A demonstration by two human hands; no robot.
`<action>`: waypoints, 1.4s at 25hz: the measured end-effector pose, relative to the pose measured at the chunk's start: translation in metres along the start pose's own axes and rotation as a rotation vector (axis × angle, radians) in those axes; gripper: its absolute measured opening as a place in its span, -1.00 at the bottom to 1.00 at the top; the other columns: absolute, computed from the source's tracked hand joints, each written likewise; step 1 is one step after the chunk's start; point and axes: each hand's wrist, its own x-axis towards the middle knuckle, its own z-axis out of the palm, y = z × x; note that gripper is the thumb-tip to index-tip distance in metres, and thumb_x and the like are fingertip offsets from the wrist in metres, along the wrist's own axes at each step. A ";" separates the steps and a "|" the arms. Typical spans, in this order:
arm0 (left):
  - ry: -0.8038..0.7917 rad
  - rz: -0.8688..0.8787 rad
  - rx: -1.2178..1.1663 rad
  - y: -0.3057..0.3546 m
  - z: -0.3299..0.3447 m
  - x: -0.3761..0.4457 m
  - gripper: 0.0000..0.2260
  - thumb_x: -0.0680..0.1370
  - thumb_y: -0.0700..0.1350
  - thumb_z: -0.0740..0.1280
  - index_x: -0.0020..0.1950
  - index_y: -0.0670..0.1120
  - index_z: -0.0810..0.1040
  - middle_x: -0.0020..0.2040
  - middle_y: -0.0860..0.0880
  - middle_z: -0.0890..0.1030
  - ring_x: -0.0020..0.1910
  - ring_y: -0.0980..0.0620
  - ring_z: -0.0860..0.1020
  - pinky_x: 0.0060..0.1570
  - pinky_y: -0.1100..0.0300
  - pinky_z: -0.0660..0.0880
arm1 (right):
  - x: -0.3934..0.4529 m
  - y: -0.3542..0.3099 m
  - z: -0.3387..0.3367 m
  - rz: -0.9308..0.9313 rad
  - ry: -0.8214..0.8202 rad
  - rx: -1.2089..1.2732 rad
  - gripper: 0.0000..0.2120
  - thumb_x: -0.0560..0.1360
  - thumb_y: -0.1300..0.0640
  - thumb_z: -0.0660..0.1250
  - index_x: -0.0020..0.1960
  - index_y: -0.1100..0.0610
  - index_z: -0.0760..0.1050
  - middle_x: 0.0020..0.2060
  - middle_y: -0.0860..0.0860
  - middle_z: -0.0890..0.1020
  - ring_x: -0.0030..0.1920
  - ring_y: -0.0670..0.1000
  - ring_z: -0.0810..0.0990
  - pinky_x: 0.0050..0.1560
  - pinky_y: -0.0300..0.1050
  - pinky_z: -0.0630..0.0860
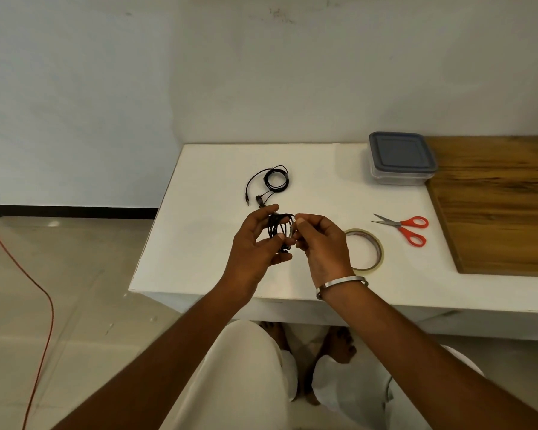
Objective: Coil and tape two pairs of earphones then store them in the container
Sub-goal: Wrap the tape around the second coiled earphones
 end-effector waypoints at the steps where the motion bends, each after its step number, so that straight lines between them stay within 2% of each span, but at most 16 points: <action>1: 0.009 -0.002 0.001 0.000 0.001 0.000 -0.57 0.53 -0.32 0.34 0.34 0.03 0.45 0.25 0.00 0.56 -0.05 -0.07 0.66 -0.03 0.04 0.62 | 0.000 0.000 -0.001 0.002 0.005 0.017 -0.90 0.51 0.27 0.31 -0.07 0.14 0.58 -0.27 0.05 0.63 -0.27 0.00 0.58 -0.17 -0.16 0.54; 7: 0.024 -0.012 -0.003 -0.003 0.005 -0.004 -0.56 0.51 -0.31 0.38 0.31 0.05 0.46 0.23 -0.01 0.56 0.01 -0.12 0.66 -0.04 0.09 0.63 | -0.002 -0.004 -0.005 0.005 0.016 0.073 -0.91 0.52 0.29 0.28 -0.03 0.18 0.55 -0.22 0.09 0.66 -0.24 0.00 0.63 -0.21 -0.20 0.60; 10: 0.038 -0.002 -0.001 -0.004 0.005 -0.003 -0.55 0.48 -0.33 0.41 0.30 0.03 0.48 0.21 -0.05 0.58 0.06 -0.14 0.64 -0.02 0.05 0.64 | -0.001 -0.004 -0.005 0.005 0.018 0.092 -0.91 0.52 0.31 0.28 -0.02 0.22 0.54 -0.21 0.12 0.66 -0.21 0.04 0.64 -0.16 -0.17 0.63; 14: 0.044 0.010 -0.011 -0.004 0.008 -0.005 -0.55 0.45 -0.32 0.45 0.26 0.05 0.51 0.18 -0.03 0.60 0.11 -0.11 0.63 -0.02 0.05 0.64 | -0.002 0.000 -0.003 0.006 0.080 0.027 -0.92 0.53 0.26 0.28 -0.01 0.20 0.54 -0.20 0.07 0.67 -0.18 0.02 0.66 -0.16 -0.19 0.58; 17: 0.057 0.023 -0.027 -0.005 0.012 -0.007 -0.54 0.45 -0.32 0.45 0.28 0.03 0.50 0.18 -0.02 0.61 0.06 -0.07 0.66 -0.02 0.03 0.64 | -0.003 0.002 -0.001 0.011 0.139 -0.022 -0.93 0.51 0.21 0.30 -0.03 0.14 0.54 -0.23 0.01 0.69 -0.15 -0.05 0.68 -0.11 -0.18 0.50; 20: 0.083 0.030 -0.049 -0.005 0.015 -0.009 -0.54 0.45 -0.32 0.45 0.29 0.00 0.49 0.18 -0.01 0.61 0.03 0.00 0.66 -0.05 0.07 0.64 | -0.004 0.002 0.003 0.000 0.197 -0.038 -0.94 0.51 0.21 0.30 -0.03 0.14 0.53 -0.29 -0.04 0.68 -0.28 -0.22 0.65 -0.13 -0.21 0.48; 22: 0.096 0.025 -0.073 -0.005 0.018 -0.009 -0.53 0.46 -0.32 0.45 0.30 0.00 0.49 0.18 0.00 0.60 0.03 0.00 0.66 -0.07 0.09 0.64 | -0.005 0.003 0.006 -0.025 0.226 -0.045 -0.93 0.51 0.22 0.30 -0.02 0.16 0.53 -0.30 -0.06 0.68 -0.32 -0.25 0.63 -0.14 -0.23 0.48; 25: 0.109 0.011 -0.097 -0.005 0.020 -0.010 -0.53 0.46 -0.31 0.44 0.30 0.03 0.48 0.20 0.03 0.60 0.04 0.01 0.65 -0.11 0.15 0.62 | -0.008 0.003 0.010 -0.054 0.238 -0.033 -0.93 0.51 0.24 0.29 -0.01 0.18 0.51 -0.28 -0.04 0.68 -0.33 -0.21 0.64 -0.20 -0.32 0.50; 28: 0.096 0.034 -0.054 -0.006 0.021 -0.010 -0.52 0.48 -0.32 0.41 0.33 0.03 0.46 0.21 0.04 0.59 -0.02 0.13 0.66 -0.12 0.19 0.61 | -0.009 0.000 0.012 -0.055 0.252 -0.035 -0.93 0.51 0.27 0.28 -0.01 0.19 0.50 -0.30 -0.04 0.65 -0.40 -0.26 0.61 -0.36 -0.49 0.45; 35: 0.048 0.082 -0.002 -0.011 0.024 -0.013 -0.54 0.57 -0.36 0.25 0.38 0.06 0.40 0.27 0.10 0.54 0.04 0.16 0.64 -0.11 0.25 0.59 | -0.010 0.000 0.017 -0.019 0.287 -0.056 -0.93 0.50 0.25 0.30 -0.02 0.17 0.53 -0.29 -0.10 0.63 -0.34 -0.25 0.60 -0.40 -0.53 0.41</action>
